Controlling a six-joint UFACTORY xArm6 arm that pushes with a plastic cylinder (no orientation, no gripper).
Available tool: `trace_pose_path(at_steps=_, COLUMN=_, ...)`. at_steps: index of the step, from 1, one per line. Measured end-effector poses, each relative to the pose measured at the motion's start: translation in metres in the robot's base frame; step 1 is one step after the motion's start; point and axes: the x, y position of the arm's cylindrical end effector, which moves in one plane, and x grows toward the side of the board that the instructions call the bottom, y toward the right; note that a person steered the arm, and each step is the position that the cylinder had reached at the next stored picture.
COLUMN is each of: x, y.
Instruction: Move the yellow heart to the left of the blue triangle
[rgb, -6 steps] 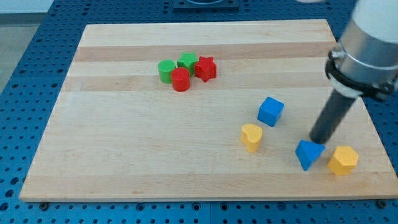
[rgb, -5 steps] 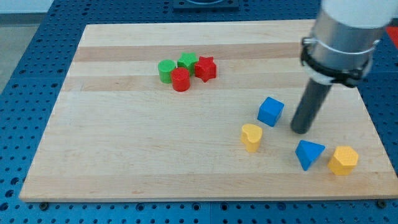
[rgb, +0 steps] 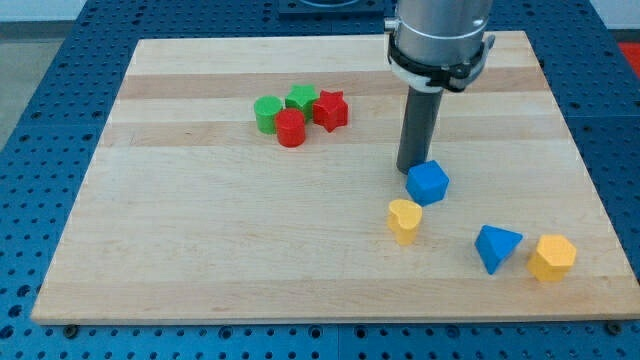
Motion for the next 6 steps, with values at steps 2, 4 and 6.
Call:
trace_pose_path(at_steps=2, x=0.024, y=0.024)
trace_pose_path(at_steps=4, x=0.023, y=-0.051)
trace_pose_path(at_steps=6, x=0.068, y=-0.057)
